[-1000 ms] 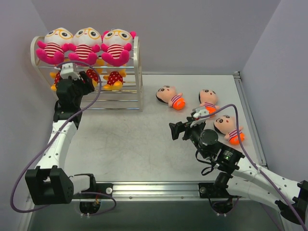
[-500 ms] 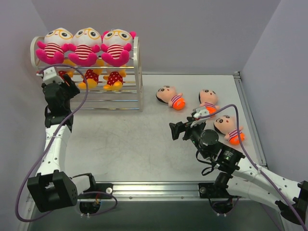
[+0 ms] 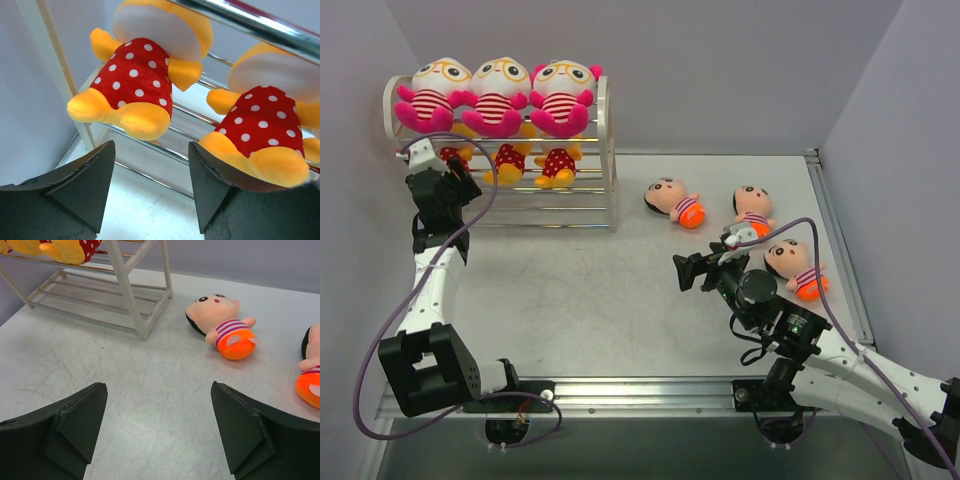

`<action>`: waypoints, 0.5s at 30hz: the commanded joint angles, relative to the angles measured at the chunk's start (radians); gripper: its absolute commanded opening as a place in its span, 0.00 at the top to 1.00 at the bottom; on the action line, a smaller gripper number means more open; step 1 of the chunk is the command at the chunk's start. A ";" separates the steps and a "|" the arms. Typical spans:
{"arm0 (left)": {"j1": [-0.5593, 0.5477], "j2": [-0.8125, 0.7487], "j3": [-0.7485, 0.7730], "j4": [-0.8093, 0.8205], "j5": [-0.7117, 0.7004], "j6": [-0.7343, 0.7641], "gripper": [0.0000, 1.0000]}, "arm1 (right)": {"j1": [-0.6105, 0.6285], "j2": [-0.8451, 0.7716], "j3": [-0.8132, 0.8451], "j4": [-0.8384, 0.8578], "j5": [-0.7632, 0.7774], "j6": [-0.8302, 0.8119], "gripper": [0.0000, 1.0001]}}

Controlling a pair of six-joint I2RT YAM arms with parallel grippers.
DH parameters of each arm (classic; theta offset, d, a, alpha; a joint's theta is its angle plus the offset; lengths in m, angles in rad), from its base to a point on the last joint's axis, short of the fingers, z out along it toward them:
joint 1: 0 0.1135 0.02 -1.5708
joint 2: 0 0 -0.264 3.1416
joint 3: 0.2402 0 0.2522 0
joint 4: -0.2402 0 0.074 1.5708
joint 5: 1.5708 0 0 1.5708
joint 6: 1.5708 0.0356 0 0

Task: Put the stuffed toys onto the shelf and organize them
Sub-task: Place the stuffed toy onto shelf

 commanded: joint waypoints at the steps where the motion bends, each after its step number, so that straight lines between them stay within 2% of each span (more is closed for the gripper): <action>1: 0.016 0.031 0.037 0.065 0.032 0.002 0.32 | -0.005 -0.003 0.016 0.013 0.013 0.002 0.13; 15: 0.019 0.107 0.056 0.154 0.055 0.008 0.40 | -0.007 0.005 0.016 0.013 0.030 0.001 0.13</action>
